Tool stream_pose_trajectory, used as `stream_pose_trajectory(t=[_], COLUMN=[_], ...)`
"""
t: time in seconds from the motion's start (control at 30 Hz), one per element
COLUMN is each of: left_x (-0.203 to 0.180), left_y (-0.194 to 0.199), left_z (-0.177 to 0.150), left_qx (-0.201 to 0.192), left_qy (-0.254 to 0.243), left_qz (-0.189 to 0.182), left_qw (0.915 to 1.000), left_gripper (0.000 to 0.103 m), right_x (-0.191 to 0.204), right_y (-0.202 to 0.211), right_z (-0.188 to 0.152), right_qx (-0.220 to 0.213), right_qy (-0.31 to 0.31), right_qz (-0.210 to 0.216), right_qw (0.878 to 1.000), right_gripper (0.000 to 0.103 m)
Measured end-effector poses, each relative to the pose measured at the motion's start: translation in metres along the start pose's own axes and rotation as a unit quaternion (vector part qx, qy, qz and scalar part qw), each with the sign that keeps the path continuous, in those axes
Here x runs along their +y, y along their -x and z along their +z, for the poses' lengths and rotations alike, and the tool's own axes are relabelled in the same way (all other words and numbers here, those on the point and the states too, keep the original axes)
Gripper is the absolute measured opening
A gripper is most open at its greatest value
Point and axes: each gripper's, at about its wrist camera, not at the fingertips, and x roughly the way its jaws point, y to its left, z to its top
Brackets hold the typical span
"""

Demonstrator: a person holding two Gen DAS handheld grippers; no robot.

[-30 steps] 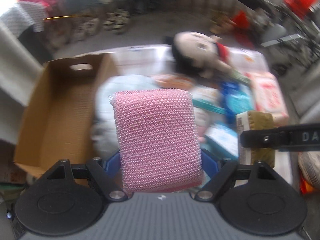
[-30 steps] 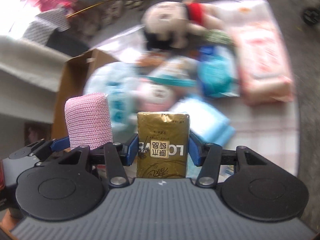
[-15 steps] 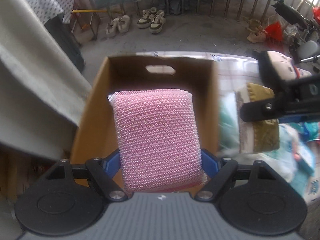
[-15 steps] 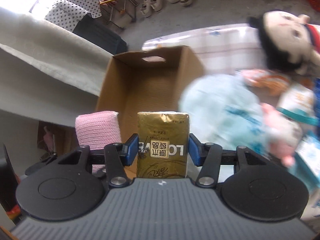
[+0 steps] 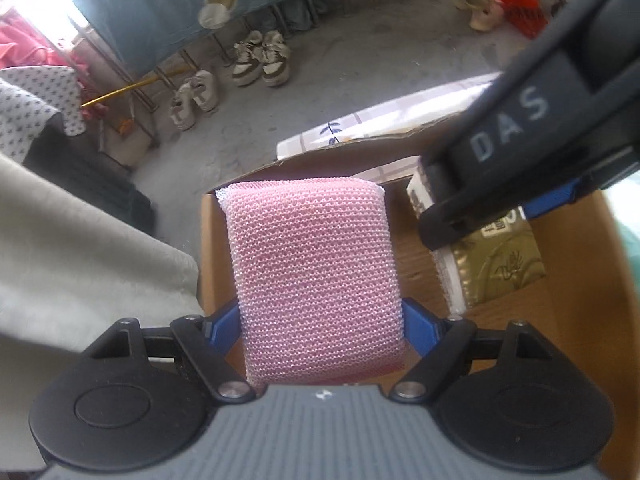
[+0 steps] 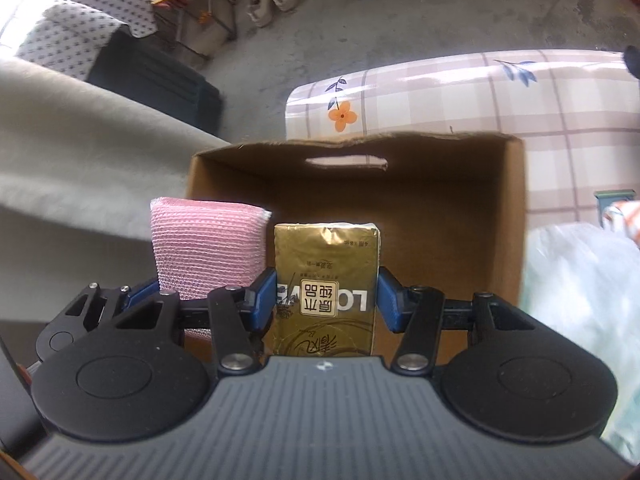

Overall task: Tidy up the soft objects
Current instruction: 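Carry both items into the cardboard box and open both tools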

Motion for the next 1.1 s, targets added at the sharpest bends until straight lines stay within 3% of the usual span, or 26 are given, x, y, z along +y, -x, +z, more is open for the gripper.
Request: stream_pose_trajectory(t=[0.23,0.57,0.83,1.0,1.1], left_x=[-0.001,-0.013,-0.016,-0.010,-0.003], left_y=[-0.038,-0.075,-0.077,-0.067,-0.057], left_z=[0.006,0.002,-0.001,-0.003,-0.003], left_qx=[0.021,0.043,0.047,0.049,0.044], left_qy=[-0.030,-0.066,-0.072,-0.058,-0.044], left_qz=[-0.011,0.013,0.026,0.024,0.018], left_qw=[0.9993,0.9968,0.9960,0.9968,0.9979], left_gripper=[0.084,0.088,0.088,0.088,0.088], right_x=[-0.007,-0.015,-0.022,-0.024,-0.019], right_y=[-0.046,-0.100,-0.118,-0.121,-0.117], right_z=[0.020,0.025,0.022,0.023,0.024], right_qx=[0.019,0.012,0.004,-0.003,-0.010], right_qy=[-0.017,-0.044,-0.061,-0.082,-0.074], right_qz=[-0.027,-0.052,-0.036,0.011,0.010], right_qw=[0.999,0.998,0.997,0.997,0.997], right_gripper=[0.051,0.054,0.059,0.060,0.060])
